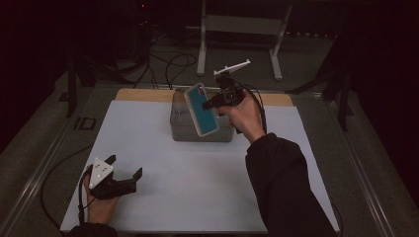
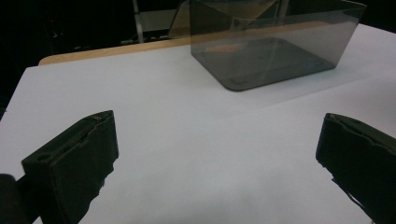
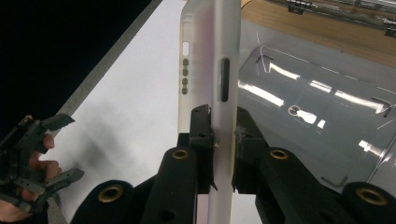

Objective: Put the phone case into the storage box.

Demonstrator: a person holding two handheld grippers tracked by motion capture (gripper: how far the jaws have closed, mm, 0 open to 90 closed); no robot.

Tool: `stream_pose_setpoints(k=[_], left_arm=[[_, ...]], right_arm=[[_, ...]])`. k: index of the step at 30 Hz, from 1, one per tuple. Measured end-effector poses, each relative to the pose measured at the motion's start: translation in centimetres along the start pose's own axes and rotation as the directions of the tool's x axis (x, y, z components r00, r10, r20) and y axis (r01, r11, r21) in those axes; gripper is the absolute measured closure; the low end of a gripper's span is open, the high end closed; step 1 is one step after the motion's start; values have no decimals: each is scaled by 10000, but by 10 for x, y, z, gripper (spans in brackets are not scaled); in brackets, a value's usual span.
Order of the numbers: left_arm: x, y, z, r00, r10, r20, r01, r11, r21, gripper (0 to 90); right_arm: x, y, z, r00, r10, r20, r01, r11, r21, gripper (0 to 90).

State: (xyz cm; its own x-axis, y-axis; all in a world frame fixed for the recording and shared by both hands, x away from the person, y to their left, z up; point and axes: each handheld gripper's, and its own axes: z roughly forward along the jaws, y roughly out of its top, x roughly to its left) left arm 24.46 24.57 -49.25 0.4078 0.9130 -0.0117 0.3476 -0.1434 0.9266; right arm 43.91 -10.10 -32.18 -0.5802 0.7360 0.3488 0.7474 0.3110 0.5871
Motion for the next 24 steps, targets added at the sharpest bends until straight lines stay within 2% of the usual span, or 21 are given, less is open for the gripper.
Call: stream_pose_setpoints(k=[14,24], left_arm=[[0,0,0,10000,-4,30,4,10000,-7,1],[1,0,-1,10000,-17,42,17,10000,-24,1]], right_arm=[[1,9,3,9998,117,187,-115,9999,-64,819],[-3,13,7,9987,363,358,-359,9993,-140,819]])
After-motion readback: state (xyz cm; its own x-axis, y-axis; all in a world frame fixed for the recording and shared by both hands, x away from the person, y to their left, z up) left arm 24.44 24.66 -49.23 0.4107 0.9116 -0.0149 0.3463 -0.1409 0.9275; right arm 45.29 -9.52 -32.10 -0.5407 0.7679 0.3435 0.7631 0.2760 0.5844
